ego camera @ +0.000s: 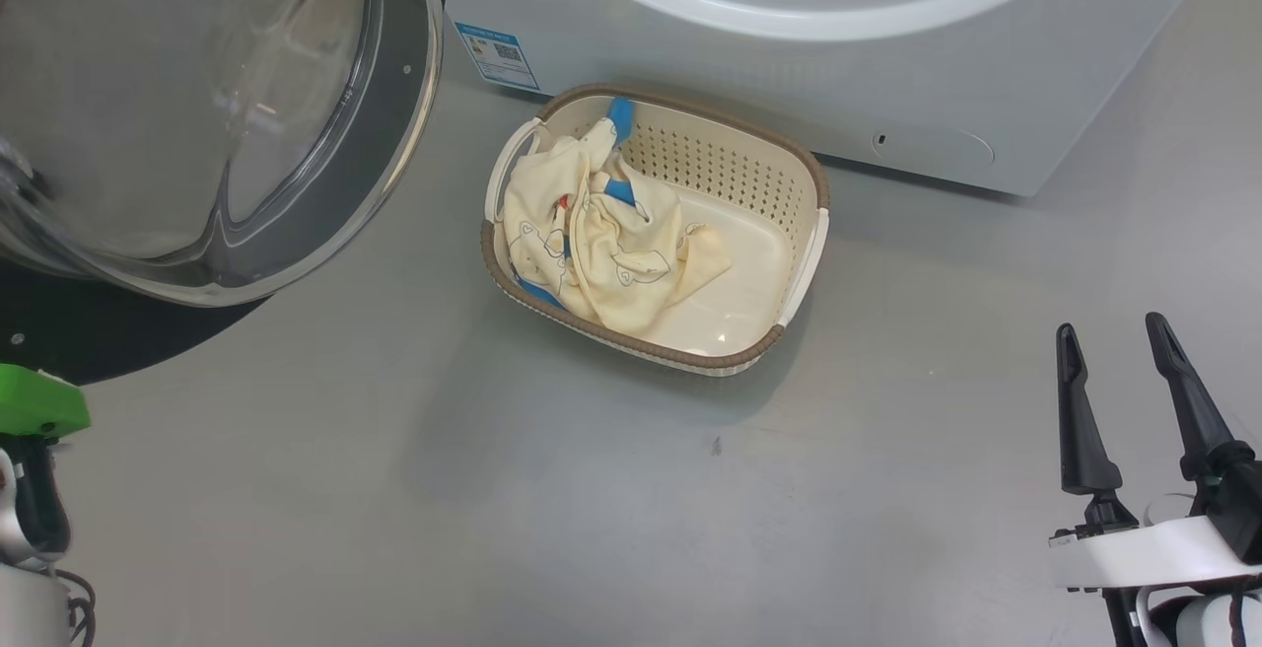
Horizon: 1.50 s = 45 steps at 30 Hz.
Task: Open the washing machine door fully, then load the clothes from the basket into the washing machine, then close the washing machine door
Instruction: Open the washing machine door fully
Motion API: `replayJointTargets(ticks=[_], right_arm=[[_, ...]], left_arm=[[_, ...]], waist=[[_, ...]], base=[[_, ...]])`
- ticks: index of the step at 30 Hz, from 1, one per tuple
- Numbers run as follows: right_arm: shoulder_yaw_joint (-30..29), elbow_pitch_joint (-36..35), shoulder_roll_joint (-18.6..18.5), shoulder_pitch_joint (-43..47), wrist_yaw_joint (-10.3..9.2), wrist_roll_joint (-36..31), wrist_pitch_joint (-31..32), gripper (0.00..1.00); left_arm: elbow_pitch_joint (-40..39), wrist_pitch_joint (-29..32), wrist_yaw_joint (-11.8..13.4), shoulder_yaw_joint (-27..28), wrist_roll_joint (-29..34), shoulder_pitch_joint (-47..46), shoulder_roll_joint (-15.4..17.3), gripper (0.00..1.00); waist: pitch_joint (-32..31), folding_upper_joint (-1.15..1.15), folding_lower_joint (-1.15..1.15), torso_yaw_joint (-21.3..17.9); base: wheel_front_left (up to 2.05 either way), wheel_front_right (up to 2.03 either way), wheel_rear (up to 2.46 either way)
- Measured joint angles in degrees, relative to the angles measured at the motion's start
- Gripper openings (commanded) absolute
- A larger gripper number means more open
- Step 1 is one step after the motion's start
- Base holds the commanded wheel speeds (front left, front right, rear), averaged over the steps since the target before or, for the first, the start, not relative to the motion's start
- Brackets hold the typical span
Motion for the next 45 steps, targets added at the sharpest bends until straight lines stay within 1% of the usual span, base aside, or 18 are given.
replayJointTargets(ticks=[7,11,16,18,21,23,26,27,28,33,37,39,40,41,42,43,44,45], right_arm=[[0.0,0.2,0.1,-0.1,0.01,0.0,0.0,1.0],[0.1,0.8,0.2,-1.2,0.03,0.0,0.0,1.0],[0.1,1.1,0.5,-1.2,0.44,0.0,0.0,1.0],[0.3,1.2,0.8,-1.2,0.44,0.0,0.0,1.0],[0.5,1.4,1.5,-1.3,0.44,0.0,0.0,1.0],[0.5,1.6,1.7,-1.3,0.44,0.1,0.0,1.0],[0.2,1.7,1.8,-1.2,0.44,0.1,0.0,1.0],[-0.1,1.8,1.9,-1.1,0.44,0.2,0.0,1.0],[-0.1,1.9,1.9,-1.1,0.44,0.2,0.0,1.0],[0.8,2.2,2.1,-1.0,0.44,0.2,0.0,1.0],[1.6,2.4,2.3,-1.0,0.44,0.2,0.0,1.0],[2.1,2.5,2.4,-1.0,0.44,0.2,0.0,1.0],[2.3,2.6,2.4,-1.0,0.44,0.2,0.0,1.0],[2.6,2.7,2.5,-1.0,0.44,0.2,0.0,1.0],[2.8,2.8,2.6,-1.0,0.44,0.2,0.0,1.0],[2.9,2.8,2.7,-1.0,0.44,0.2,0.0,1.0],[3.0,2.8,2.8,-1.0,0.43,0.2,0.0,1.0],[3.0,2.8,2.9,-1.0,0.43,0.2,0.0,1.0]], left_arm=[[1.2,-0.5,-0.7,0.1,0.2,0.0,0.0,0.0],[0.8,-0.7,-0.8,1.3,0.4,0.7,-0.8,0.0],[-5.5,-0.9,-0.7,4.1,2.2,3.7,-2.8,0.0],[-8.5,-0.9,-0.7,5.4,2.8,5.4,-4.0,0.0],[-12.5,-0.9,-0.7,5.7,4.7,8.9,-6.1,0.0],[-14.7,-0.9,-0.8,5.1,5.7,11.2,-7.8,0.0],[-17.9,-0.9,-1.8,3.0,7.7,14.4,-10.0,0.0],[-19.8,-0.9,-2.8,1.2,8.9,15.8,-11.0,0.0],[-20.6,-0.9,-3.4,0.1,9.3,16.4,-11.4,0.0],[-23.5,-0.9,-6.4,-3.7,10.8,20.0,-11.3,0.0],[-24.1,-0.9,-7.3,-6.3,11.0,22.4,-11.2,0.0],[-24.3,-0.9,-7.3,-7.5,11.4,23.3,-11.2,0.0],[-24.4,-0.9,-7.3,-7.9,11.5,23.7,-11.2,0.06],[-24.2,-0.9,-7.5,-8.3,11.6,24.1,-11.2,0.29],[-24.1,-0.9,-7.7,-8.5,11.7,24.5,-11.2,0.4],[-24.1,-0.9,-7.7,-8.7,11.7,24.8,-11.1,0.47],[-24.1,-0.9,-7.7,-8.8,11.7,25.2,-11.1,0.71],[-23.9,-0.9,-7.7,-9.0,11.8,25.4,-11.1,1.0]], waist=[[-0.4,0.0,0.0,-0.5],[-0.8,0.0,0.0,-0.8],[-1.9,0.0,0.0,-1.3],[-2.3,0.0,0.0,-1.6],[-3.2,0.0,0.0,-2.1],[-3.9,0.0,0.0,-2.4],[-5.1,0.0,0.0,-3.0],[-6.0,0.0,0.0,-3.3],[-6.4,0.0,0.0,-3.5],[-8.2,0.0,0.0,-4.6],[-9.1,0.0,0.0,-6.2],[-9.4,0.0,0.0,-7.2],[-9.6,0.0,0.0,-7.7],[-9.8,0.0,0.0,-8.2],[-9.9,0.0,0.0,-8.8],[-10.1,0.0,0.0,-9.3],[-10.2,0.0,0.0,-9.9],[-10.4,0.0,0.0,-10.5]], base=[[0.0,0.0,0.0],[0.0,0.0,0.0],[0.0,0.0,0.0],[0.0,0.0,0.0],[0.0,0.0,0.0],[0.0,0.0,0.0],[0.0,0.0,0.0],[0.0,0.0,0.0],[0.0,0.0,0.0],[0.0,0.0,0.0],[0.0,0.0,0.0],[0.0,0.0,0.0],[0.0,0.0,0.0],[0.0,0.0,0.0],[0.0,0.0,0.0],[0.0,0.0,0.0],[0.0,0.0,0.0],[0.0,0.0,0.0]])
